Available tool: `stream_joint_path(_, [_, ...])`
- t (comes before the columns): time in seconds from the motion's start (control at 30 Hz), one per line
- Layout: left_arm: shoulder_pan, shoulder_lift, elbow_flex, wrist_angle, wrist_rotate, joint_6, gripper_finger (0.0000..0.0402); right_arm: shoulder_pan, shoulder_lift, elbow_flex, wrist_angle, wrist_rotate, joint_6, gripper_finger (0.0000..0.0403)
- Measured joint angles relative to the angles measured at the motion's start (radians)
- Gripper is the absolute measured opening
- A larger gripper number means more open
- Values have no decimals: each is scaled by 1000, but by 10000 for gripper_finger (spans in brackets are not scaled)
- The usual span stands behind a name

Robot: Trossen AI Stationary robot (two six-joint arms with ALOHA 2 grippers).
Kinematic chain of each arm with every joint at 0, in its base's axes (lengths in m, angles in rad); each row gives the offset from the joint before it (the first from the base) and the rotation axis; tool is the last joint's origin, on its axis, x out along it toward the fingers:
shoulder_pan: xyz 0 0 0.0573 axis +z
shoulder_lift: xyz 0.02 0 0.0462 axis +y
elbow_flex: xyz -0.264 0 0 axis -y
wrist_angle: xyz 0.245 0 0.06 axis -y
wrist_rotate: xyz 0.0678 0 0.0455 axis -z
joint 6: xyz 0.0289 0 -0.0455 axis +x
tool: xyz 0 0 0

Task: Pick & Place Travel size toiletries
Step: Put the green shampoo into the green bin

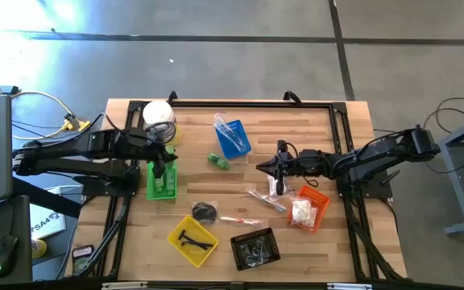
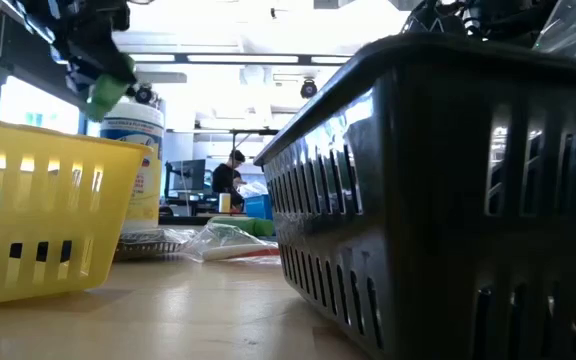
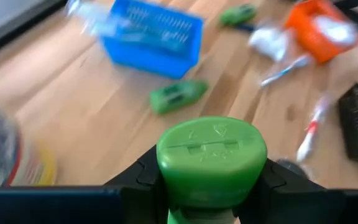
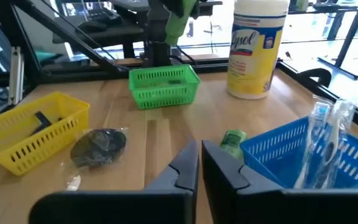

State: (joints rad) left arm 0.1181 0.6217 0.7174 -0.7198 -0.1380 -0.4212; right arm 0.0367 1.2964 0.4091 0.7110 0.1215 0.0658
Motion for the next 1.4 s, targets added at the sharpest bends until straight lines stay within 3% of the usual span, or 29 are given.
stream_joint_path(0.4, [0, 118, 72, -304, 20, -329, 117, 0, -10, 0, 11, -47, -10, 5])
stream_joint_path(0.73, [0, 213, 72, -338, 65, -432, 117, 0, -10, 0, -1, -47, -59, 4])
stream_joint_path(1.0, [0, 230, 72, -461, 68, -529, 117, -2, -10, 0, -4, -46, -97, 4])
stream_joint_path(1.4, [-1, 316, -23, -401, 85, -589, 116, -7, -10, 0, -15, -77, -86, 4])
